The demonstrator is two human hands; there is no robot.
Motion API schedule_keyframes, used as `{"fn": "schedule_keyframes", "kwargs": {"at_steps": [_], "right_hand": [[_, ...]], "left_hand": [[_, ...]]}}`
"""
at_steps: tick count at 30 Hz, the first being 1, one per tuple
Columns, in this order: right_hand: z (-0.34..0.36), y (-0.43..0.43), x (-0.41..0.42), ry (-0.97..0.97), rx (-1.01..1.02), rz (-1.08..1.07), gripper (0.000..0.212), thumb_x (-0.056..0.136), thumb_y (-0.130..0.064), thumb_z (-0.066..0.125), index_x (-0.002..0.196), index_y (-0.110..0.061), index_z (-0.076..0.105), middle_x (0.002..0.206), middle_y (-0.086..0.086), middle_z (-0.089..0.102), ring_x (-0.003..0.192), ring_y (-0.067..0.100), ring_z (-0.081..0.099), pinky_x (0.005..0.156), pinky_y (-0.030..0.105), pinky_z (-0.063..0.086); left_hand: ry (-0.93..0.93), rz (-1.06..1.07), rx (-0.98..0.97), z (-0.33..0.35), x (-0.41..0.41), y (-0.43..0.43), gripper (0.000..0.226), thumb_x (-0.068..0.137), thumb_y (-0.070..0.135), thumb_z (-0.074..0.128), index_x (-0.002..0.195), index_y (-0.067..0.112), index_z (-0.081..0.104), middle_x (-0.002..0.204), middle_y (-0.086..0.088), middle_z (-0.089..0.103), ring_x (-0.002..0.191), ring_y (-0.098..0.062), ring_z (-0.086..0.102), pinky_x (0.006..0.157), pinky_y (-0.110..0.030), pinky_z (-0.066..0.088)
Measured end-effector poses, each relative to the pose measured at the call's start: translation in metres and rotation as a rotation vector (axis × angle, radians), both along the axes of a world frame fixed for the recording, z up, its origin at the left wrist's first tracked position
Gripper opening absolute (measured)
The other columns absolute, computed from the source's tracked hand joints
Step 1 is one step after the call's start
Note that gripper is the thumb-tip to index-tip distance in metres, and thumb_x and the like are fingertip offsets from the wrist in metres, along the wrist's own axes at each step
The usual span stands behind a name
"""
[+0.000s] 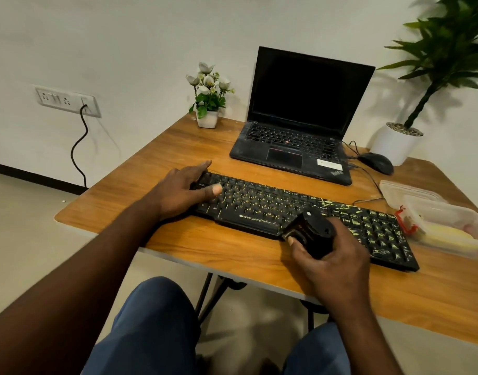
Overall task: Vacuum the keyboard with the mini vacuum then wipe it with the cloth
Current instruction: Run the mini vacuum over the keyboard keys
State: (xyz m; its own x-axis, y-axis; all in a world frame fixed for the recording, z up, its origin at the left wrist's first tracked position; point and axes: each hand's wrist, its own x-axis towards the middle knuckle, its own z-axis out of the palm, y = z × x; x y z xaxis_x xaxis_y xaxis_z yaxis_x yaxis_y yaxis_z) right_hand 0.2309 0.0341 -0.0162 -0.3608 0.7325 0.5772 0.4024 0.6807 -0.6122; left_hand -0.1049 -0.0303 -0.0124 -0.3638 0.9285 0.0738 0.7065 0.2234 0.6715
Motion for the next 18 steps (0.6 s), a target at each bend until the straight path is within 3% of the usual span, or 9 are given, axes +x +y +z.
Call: {"fn": "schedule_keyframes", "kwargs": {"at_steps": [3, 7, 11, 14, 18], "right_hand": [[0.002, -0.002, 0.0, 0.02, -0.016, 0.02, 0.056, 0.072, -0.02, 0.091, 0.114, -0.034, 0.057, 0.095, -0.032, 0.053, 0.089, -0.013, 0.055, 0.072, 0.015, 0.047], [0.001, -0.001, 0.002, 0.039, -0.023, 0.031, 0.054, 0.071, -0.019, 0.092, 0.11, -0.034, 0.057, 0.096, -0.03, 0.057, 0.088, -0.01, 0.058, 0.068, 0.016, 0.049], [0.009, 0.007, -0.009, -0.002, -0.023, 0.061, 0.057, 0.071, -0.027, 0.09, 0.115, -0.035, 0.056, 0.095, -0.027, 0.056, 0.085, -0.005, 0.059, 0.068, 0.01, 0.046], [0.021, 0.014, -0.032, -0.116, -0.034, 0.141, 0.05, 0.073, -0.039, 0.083, 0.116, -0.034, 0.059, 0.097, -0.024, 0.059, 0.086, -0.009, 0.057, 0.067, 0.008, 0.047], [0.039, 0.035, -0.068, -0.215, -0.23, 0.293, 0.055, 0.079, -0.032, 0.086, 0.125, -0.041, 0.057, 0.103, -0.023, 0.065, 0.095, -0.004, 0.064, 0.071, 0.014, 0.057]], "left_hand": [[-0.268, 0.151, 0.141, 0.0, 0.004, 0.009, 0.089, 0.075, 0.09, 0.054, 0.151, 0.043, 0.046, 0.143, 0.008, 0.058, 0.125, -0.017, 0.058, 0.108, -0.053, 0.047], [-0.377, 0.257, 0.19, 0.006, 0.006, 0.025, 0.042, 0.082, 0.071, 0.066, 0.108, 0.038, 0.075, 0.1, 0.01, 0.078, 0.098, -0.016, 0.073, 0.098, -0.053, 0.055], [-0.365, 0.23, 0.12, 0.014, -0.004, 0.041, 0.028, 0.081, 0.055, 0.077, 0.084, 0.027, 0.078, 0.084, 0.005, 0.079, 0.09, -0.021, 0.074, 0.096, -0.055, 0.056], [-0.349, 0.192, 0.08, 0.017, -0.014, 0.053, 0.025, 0.079, 0.049, 0.081, 0.079, 0.024, 0.079, 0.081, 0.003, 0.078, 0.09, -0.023, 0.074, 0.098, -0.055, 0.054], [-0.343, 0.153, 0.077, 0.015, -0.019, 0.06, 0.027, 0.077, 0.044, 0.087, 0.078, 0.018, 0.079, 0.081, 0.001, 0.078, 0.088, -0.023, 0.074, 0.097, -0.055, 0.055]]}}
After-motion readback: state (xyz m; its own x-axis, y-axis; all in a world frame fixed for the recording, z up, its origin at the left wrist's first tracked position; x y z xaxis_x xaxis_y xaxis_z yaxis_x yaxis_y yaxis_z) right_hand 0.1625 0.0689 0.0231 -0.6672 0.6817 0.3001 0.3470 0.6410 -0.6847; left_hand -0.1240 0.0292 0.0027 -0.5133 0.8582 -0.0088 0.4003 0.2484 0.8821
